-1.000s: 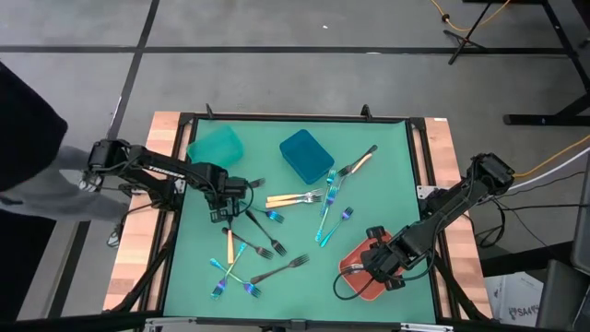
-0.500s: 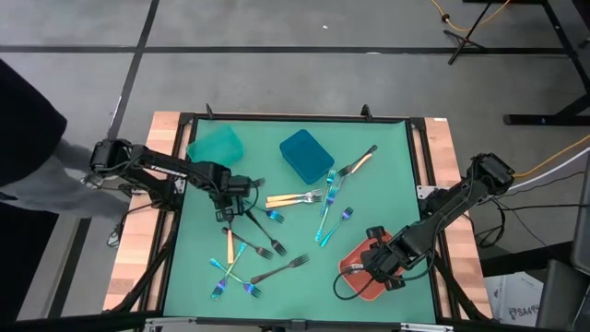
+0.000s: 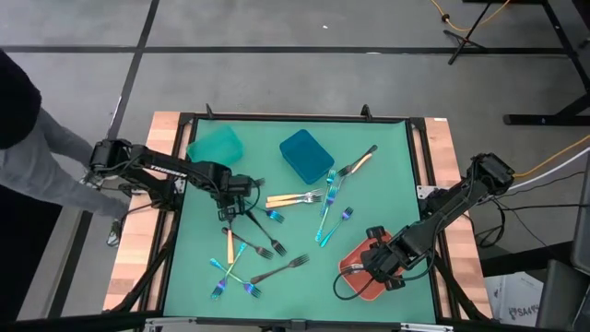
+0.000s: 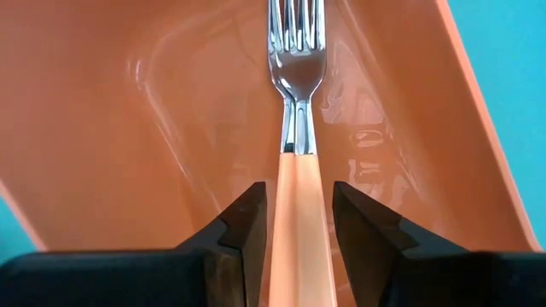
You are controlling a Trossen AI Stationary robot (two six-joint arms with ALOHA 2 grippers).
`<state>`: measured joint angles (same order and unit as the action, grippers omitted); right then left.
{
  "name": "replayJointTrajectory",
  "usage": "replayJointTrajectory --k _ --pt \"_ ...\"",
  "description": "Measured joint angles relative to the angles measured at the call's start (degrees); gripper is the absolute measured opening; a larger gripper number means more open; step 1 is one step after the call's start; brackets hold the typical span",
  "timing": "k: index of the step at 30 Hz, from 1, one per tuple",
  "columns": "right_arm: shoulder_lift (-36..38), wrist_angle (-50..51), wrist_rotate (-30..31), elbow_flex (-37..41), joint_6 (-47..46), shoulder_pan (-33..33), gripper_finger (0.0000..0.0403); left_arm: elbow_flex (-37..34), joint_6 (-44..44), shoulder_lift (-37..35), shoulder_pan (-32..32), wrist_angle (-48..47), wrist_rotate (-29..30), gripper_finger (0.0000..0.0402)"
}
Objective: Sort silverware by color (type)
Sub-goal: Put the black fork into the green bin
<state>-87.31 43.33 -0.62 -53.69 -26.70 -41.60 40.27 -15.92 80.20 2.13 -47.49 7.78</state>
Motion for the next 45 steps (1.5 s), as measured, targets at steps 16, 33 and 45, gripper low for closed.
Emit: replayJointTrajectory --k 16,33,45 --pt "0.00 0.02 -0.01 0.00 0.01 0.00 0.0124 -4.16 -0.02 -0.06 -0.04 4.31 -0.10 0.0096" --pt "0.00 0.04 -0.01 0.00 0.00 -0.01 0.0124 -4.20 -0.04 -0.08 -0.04 4.75 0.63 0.0007" --pt "0.00 0.11 -0.01 0.00 0.00 0.00 0.0124 0.95 -0.04 -0.09 -0.02 3.84 -1.43 0.0003"
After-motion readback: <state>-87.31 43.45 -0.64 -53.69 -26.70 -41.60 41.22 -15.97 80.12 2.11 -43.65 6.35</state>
